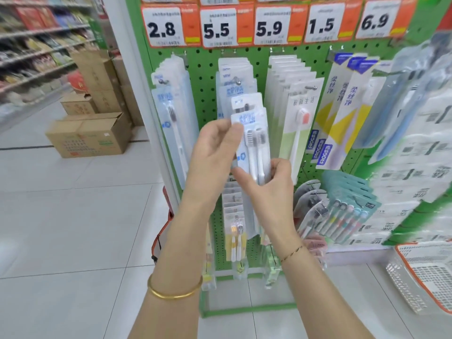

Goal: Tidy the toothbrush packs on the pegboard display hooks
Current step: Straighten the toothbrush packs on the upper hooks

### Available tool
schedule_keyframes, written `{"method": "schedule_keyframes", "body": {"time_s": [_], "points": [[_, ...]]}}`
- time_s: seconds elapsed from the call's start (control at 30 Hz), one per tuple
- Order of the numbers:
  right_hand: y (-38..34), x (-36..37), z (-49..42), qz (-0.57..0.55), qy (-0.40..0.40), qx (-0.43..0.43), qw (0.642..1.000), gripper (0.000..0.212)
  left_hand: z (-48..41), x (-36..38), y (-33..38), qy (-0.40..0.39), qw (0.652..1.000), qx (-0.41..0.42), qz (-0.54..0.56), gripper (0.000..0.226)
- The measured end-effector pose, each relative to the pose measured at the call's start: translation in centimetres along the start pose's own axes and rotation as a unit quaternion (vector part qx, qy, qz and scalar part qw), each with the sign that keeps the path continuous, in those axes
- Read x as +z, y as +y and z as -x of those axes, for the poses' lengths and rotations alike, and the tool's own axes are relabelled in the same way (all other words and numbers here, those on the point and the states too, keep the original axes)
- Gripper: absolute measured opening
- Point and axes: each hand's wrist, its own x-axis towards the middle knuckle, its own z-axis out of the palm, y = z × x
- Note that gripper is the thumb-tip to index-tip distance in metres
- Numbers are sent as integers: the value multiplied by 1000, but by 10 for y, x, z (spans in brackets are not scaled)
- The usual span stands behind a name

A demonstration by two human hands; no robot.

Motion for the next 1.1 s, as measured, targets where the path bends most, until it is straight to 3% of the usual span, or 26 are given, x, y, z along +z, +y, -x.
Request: {"method": "schedule_keyframes", "body": {"time_s": [0.07,0.2,0.67,0.8,0.87,1.03,1.1], "points": [[-8,7,0,29,29,-11,999,57,-2,0,2,-9,999,29,-15,13],[-21,14,-1,54,66,-30,996,59,-8,-1,5,-3,997,75,-33,18],[-20,30,-20,108,71,-31,991,60,-33,-3,-2,16,996,63,-54,19],[-13,24,-20,146,51,-84,984,62,-37,-3,-7,20,995,63,-71,21],[-17,18,-20,179,78,-125,973,61,-39,-4,-8,23,993,66,-90,22],[-50,-1,-35,205,196,-290,914,23,-44,-6,-11,16,988,67,-139,19],[-70,-6,-53,206,214,-336,894,19,-44,-6,-11,15,987,65,-147,17]]}}
